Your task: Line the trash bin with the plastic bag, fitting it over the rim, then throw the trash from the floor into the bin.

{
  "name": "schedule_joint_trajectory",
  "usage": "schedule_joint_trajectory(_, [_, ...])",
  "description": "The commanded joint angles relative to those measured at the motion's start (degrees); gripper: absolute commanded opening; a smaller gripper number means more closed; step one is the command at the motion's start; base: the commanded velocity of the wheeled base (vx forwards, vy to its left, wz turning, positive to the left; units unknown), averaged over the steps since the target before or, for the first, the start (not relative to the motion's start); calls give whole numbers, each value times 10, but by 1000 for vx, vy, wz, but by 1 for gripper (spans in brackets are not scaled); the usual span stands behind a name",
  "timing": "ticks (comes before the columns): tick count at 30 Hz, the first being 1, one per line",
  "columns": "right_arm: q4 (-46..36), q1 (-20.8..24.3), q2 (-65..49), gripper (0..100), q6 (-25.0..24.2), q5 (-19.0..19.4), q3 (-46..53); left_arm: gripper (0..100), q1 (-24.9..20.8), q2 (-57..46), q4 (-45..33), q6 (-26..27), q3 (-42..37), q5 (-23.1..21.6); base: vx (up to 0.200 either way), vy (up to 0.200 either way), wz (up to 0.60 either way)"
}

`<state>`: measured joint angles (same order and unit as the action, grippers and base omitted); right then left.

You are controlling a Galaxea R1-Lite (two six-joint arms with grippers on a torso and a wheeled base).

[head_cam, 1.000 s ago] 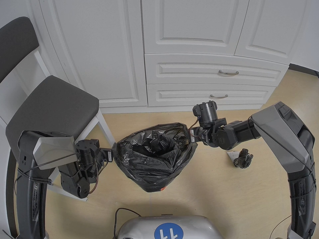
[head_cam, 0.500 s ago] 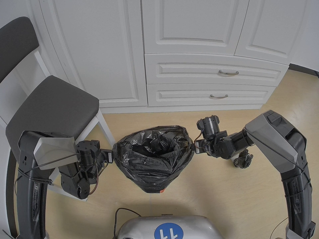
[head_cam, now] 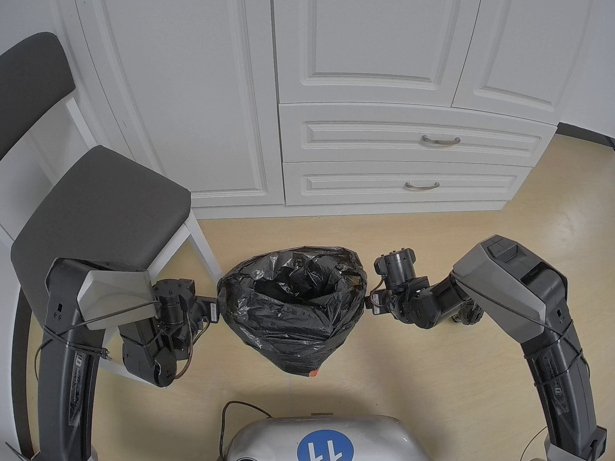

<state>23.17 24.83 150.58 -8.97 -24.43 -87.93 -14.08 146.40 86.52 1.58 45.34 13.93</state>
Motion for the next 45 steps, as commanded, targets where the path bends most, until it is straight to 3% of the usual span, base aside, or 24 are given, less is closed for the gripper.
schedule_joint_trajectory(1, [0,5,24,100,2,1,-1,100,0,36,0,0,3,0,0,0,0])
schedule_joint_trajectory(11, [-1,-1,20,100,1,11,-2,100,-15,58,-32,-7,1,-8,0,0,0])
schedule_joint_trajectory(19, [-17,-17,-53,100,8,11,32,100,-15,57,-32,-7,1,-8,0,0,0])
schedule_joint_trajectory(20, [-68,-30,-166,100,42,22,92,100,-15,58,-25,-7,0,-8,0,0,0])
schedule_joint_trajectory(26, [-89,-22,-257,100,72,39,125,100,-12,41,-11,-4,-14,-10,0,0,0])
schedule_joint_trajectory(33, [-88,29,-234,100,75,31,85,100,-9,-23,9,-2,-75,-58,0,0,0])
schedule_joint_trajectory(45, [-81,23,-176,100,68,28,71,100,-9,-29,12,0,-77,-55,0,0,0])
